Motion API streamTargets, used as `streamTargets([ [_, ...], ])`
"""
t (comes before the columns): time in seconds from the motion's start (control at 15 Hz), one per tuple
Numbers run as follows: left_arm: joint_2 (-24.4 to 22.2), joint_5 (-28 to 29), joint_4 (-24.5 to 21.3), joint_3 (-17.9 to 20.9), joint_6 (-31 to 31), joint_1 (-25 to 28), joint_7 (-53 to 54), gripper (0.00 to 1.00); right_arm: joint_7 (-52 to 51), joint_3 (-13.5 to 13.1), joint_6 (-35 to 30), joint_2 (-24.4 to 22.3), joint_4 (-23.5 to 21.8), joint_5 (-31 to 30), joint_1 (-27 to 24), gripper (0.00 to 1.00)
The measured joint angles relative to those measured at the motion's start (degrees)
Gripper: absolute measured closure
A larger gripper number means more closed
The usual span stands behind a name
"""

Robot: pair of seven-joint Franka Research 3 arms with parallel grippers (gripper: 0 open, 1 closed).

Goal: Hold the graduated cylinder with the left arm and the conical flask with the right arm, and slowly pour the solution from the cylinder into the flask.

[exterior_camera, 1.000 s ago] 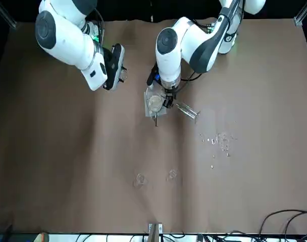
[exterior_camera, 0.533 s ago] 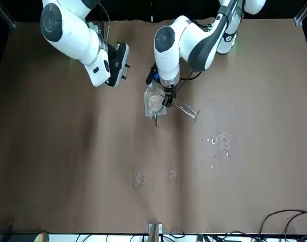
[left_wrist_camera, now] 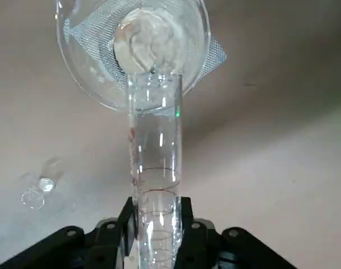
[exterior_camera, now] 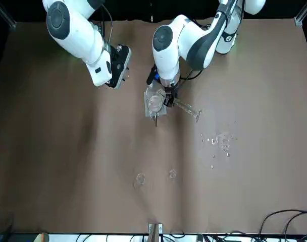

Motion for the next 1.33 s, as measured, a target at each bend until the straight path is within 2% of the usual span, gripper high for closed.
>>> streamTargets([
  [0.67, -0.1, 1.5, 0.0, 0.0, -1.1, -0.6, -1.8, 0.66, -10.3, 0.1, 0.3, 3.2, 0.9, -5.7, 2.2, 0.61],
  [1.33, -0.3, 3.6, 0.0, 0.0, -2.4, -1.9, -3.2, 0.66, -12.8, -0.1, 0.3, 3.8, 1.0, -8.8, 3.3, 0.61],
])
